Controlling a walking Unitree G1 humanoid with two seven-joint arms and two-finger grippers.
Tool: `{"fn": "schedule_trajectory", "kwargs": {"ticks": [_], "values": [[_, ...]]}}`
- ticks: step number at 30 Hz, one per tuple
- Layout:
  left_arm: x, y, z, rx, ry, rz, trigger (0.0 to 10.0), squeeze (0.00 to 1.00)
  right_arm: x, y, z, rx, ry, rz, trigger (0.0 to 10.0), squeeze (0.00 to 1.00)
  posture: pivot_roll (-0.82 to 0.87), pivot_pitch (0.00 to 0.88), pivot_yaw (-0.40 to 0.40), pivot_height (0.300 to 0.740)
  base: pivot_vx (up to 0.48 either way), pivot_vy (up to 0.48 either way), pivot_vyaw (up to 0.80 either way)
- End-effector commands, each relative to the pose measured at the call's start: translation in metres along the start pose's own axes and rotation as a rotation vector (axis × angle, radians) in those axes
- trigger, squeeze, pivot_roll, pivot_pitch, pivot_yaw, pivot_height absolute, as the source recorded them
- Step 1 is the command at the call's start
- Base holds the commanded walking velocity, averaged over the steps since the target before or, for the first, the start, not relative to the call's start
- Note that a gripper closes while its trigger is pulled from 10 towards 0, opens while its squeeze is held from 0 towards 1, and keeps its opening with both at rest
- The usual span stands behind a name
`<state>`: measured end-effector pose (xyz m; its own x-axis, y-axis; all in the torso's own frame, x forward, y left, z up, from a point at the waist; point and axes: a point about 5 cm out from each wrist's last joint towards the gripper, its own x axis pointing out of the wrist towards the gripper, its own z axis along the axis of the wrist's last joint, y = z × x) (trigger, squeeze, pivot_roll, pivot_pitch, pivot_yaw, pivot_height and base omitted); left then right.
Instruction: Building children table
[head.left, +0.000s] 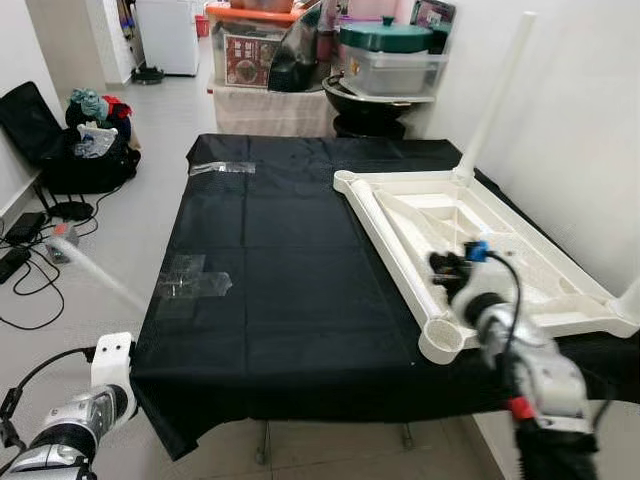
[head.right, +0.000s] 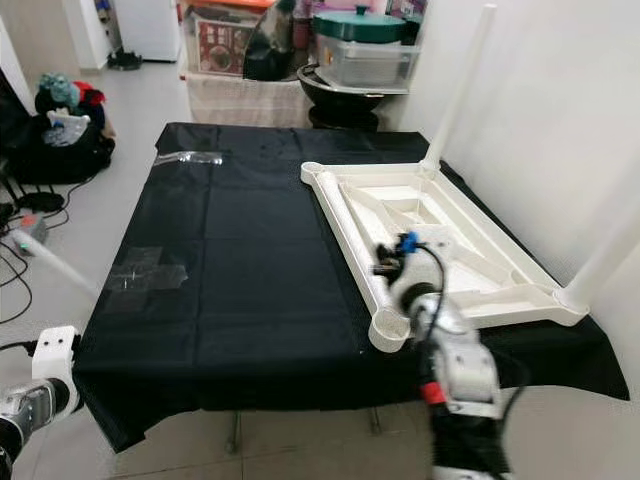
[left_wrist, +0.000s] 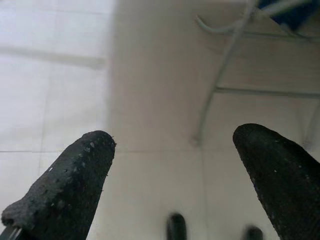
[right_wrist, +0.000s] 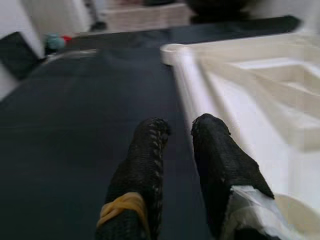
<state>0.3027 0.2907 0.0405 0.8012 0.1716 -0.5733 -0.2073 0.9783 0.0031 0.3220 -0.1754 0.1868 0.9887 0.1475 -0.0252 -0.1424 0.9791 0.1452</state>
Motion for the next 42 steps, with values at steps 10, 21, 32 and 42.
{"fn": "schedule_trajectory", "kwargs": {"ticks": [10,21,32,42], "values": [[-0.006,0.007,0.05,0.024,-0.258,0.131,10.0,0.0,-0.006,0.026,0.009,0.043,-0.093,0.112,10.0,0.0,0.07,0.0,-0.078,0.74,0.0,0.0,0.0],[-0.017,0.014,0.049,0.018,-0.381,0.363,10.0,0.0,-0.008,0.028,0.02,0.068,-0.173,0.099,10.0,0.0,0.08,0.0,-0.082,0.74,0.0,0.0,0.0],[-0.036,-0.005,0.089,0.074,-0.664,0.302,10.0,0.0,-0.009,0.036,0.035,0.12,-0.264,0.118,10.0,0.0,0.09,0.0,-0.08,0.74,0.0,0.0,0.0],[-0.045,-0.038,0.099,0.103,-0.768,0.131,10.0,0.0,-0.012,0.036,0.037,0.116,-0.298,0.1,10.0,0.0,0.09,0.0,-0.073,0.74,0.0,0.0,0.0]]}}
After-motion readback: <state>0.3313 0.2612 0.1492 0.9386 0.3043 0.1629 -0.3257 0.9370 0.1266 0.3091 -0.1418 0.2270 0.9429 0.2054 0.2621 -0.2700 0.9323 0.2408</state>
